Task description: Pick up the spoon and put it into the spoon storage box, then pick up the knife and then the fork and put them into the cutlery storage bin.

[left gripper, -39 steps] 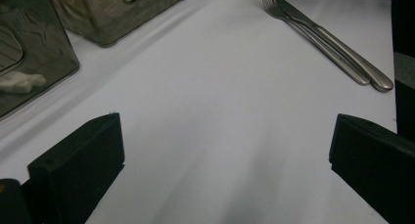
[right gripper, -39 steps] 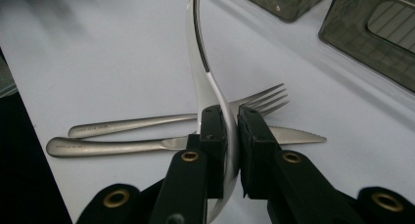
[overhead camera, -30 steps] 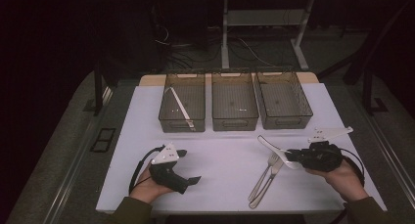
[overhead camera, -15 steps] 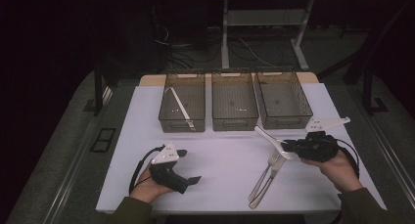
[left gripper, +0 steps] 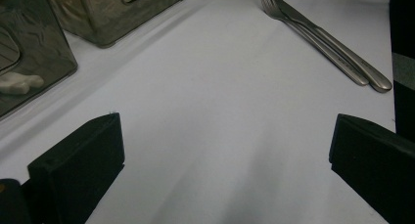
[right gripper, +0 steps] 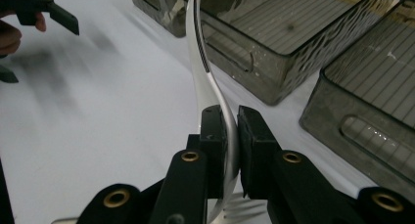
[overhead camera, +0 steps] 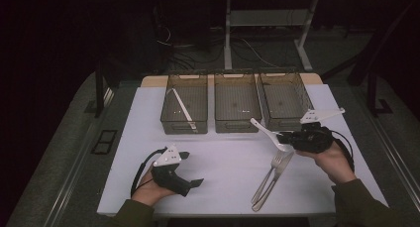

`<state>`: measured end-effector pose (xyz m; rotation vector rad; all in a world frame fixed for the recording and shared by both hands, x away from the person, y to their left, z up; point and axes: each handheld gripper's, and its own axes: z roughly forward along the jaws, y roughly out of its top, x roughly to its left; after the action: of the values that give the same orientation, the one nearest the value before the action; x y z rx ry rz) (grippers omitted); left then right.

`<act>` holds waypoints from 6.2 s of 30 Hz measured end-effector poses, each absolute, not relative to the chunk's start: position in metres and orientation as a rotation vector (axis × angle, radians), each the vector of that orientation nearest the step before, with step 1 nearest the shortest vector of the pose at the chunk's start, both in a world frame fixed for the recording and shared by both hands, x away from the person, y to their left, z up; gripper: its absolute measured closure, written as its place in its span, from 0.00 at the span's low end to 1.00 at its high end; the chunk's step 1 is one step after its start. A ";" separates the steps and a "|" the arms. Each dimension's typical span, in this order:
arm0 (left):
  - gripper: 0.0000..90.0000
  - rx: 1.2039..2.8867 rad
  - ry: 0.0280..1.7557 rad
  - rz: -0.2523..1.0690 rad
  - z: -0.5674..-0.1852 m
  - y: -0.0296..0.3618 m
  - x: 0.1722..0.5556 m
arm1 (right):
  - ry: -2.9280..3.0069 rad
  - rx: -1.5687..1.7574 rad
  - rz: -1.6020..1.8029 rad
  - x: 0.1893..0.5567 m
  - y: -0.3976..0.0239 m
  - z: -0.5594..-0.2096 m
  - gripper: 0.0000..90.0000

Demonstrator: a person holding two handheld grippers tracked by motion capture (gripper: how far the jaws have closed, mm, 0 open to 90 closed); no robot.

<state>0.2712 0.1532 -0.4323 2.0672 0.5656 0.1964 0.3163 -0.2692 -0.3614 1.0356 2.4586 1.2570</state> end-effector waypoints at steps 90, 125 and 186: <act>0.00 2.037 0.563 0.197 -0.429 0.153 0.269 | 2.529 1.062 0.929 0.448 -0.166 -0.372 0.81; 0.00 2.045 0.566 0.197 -0.430 0.151 0.269 | 2.423 1.037 1.270 0.377 -0.228 -0.341 0.44; 0.00 2.056 0.576 0.205 -0.431 0.152 0.270 | 2.705 0.930 1.215 0.245 -0.267 -0.428 1.00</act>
<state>0.2699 0.1524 -0.4312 2.0564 0.5761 0.2053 0.2449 -0.2673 -0.4278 0.9297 2.7051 1.2151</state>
